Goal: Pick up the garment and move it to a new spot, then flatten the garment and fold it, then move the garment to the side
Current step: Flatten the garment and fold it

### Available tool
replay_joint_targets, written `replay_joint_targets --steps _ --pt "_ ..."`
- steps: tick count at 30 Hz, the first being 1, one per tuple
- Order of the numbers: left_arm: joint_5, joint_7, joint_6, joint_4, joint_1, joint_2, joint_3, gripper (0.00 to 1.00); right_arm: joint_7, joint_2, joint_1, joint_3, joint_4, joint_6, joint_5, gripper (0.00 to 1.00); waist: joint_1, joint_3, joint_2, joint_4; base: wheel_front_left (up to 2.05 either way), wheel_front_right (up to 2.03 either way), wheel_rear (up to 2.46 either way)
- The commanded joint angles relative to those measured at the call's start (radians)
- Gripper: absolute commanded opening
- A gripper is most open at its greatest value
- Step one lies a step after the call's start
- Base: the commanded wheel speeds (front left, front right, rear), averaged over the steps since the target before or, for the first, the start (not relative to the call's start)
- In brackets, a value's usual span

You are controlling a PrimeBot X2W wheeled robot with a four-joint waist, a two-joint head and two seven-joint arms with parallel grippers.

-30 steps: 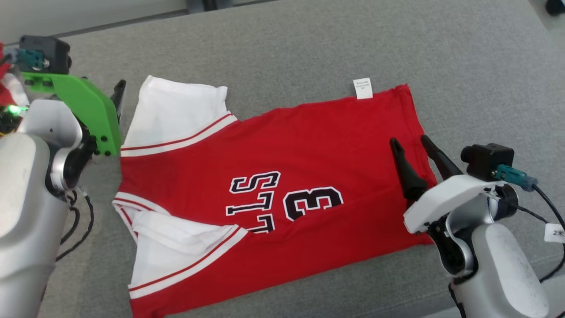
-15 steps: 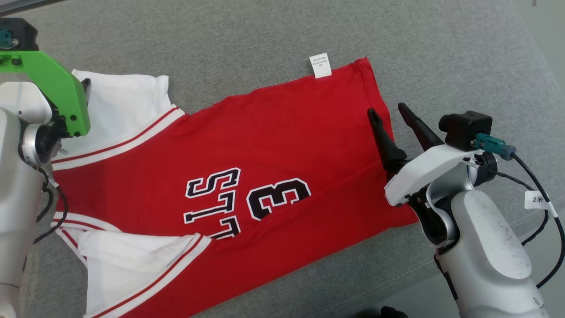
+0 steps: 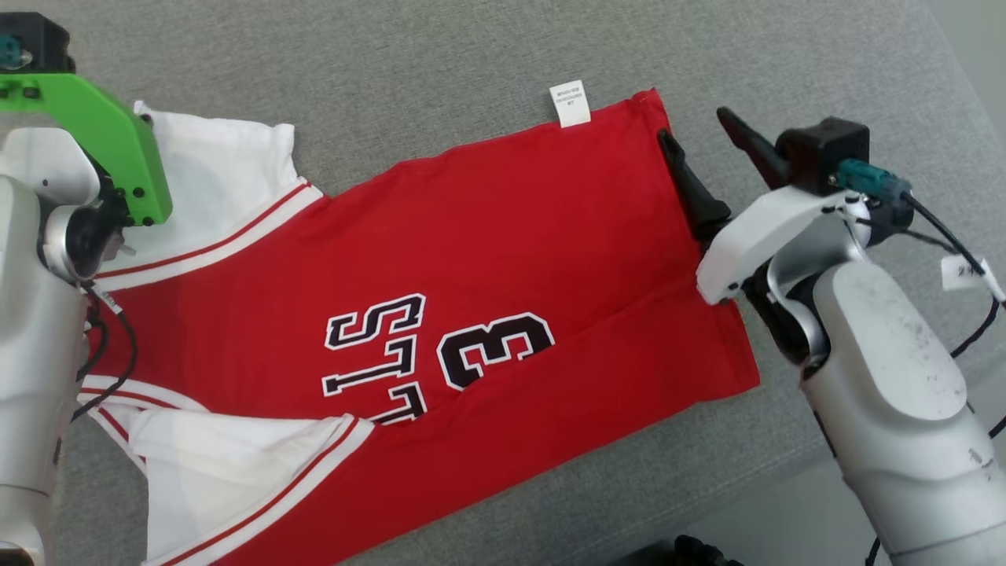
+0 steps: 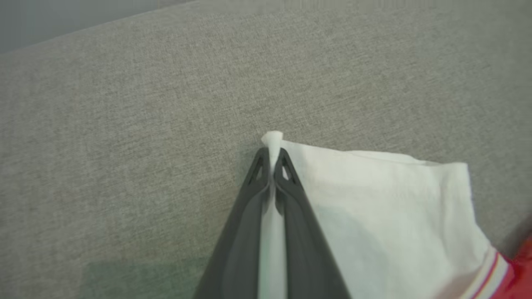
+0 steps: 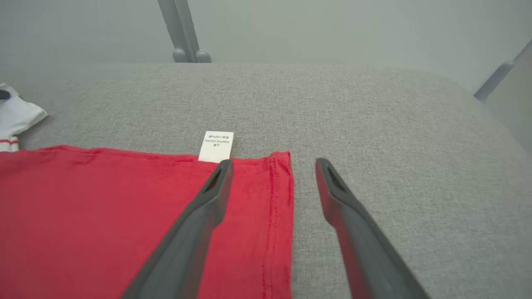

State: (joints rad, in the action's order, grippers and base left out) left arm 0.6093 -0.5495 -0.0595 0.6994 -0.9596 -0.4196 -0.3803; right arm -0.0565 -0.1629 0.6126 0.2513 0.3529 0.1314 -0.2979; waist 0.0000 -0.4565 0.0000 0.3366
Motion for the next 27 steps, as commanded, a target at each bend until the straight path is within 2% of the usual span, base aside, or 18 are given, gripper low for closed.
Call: replay_joint_targets --steps 1,8,17,18,19,20,21,27 --pt "0.003 0.016 -0.011 -0.009 -0.022 0.003 0.001 0.00 -0.011 -0.013 0.033 0.009 0.020 -0.001 0.025 1.00 0.0000 0.007 0.0000 -0.020 0.00 0.00 0.00" --pt "0.027 0.073 -0.038 -0.066 -0.027 0.038 -0.011 0.00 -0.082 -0.080 0.162 0.043 0.195 -0.001 0.077 1.00 0.0000 0.019 0.0000 -0.095 0.00 0.00 0.00" --pt "0.049 0.113 -0.051 -0.154 0.010 0.067 -0.027 0.00 -0.129 -0.134 0.274 0.134 0.408 -0.001 0.009 1.00 0.0000 0.017 0.0000 -0.174 0.00 0.00 0.00" --pt "0.051 0.117 -0.051 -0.160 0.013 0.068 -0.027 0.00 -0.130 -0.139 0.284 0.144 0.420 -0.001 -0.001 0.85 0.0000 0.019 0.0000 -0.178 0.00 0.00 0.00" --pt "0.053 0.120 -0.051 -0.166 0.016 0.071 -0.027 0.00 -0.137 -0.146 0.293 0.160 0.437 -0.001 -0.013 0.44 0.0000 0.020 0.0000 -0.182 0.00 0.00 0.00" --pt "0.054 0.123 -0.051 -0.171 0.020 0.073 -0.027 0.00 -0.141 -0.150 0.299 0.180 0.449 -0.001 -0.025 0.11 0.0000 0.023 0.0000 -0.186 0.00 0.00 0.00" --pt "0.057 0.128 -0.051 -0.175 0.023 0.076 -0.026 0.00 -0.140 -0.152 0.303 0.195 0.457 -0.001 -0.041 0.00 0.0000 0.025 0.0000 -0.189 0.00 0.00 0.00" --pt "0.069 0.154 -0.045 -0.192 0.039 0.071 -0.014 0.00 -0.089 -0.176 0.338 0.251 0.503 -0.001 -0.089 0.00 0.0000 0.037 0.0000 -0.197 0.00 0.00 0.00"
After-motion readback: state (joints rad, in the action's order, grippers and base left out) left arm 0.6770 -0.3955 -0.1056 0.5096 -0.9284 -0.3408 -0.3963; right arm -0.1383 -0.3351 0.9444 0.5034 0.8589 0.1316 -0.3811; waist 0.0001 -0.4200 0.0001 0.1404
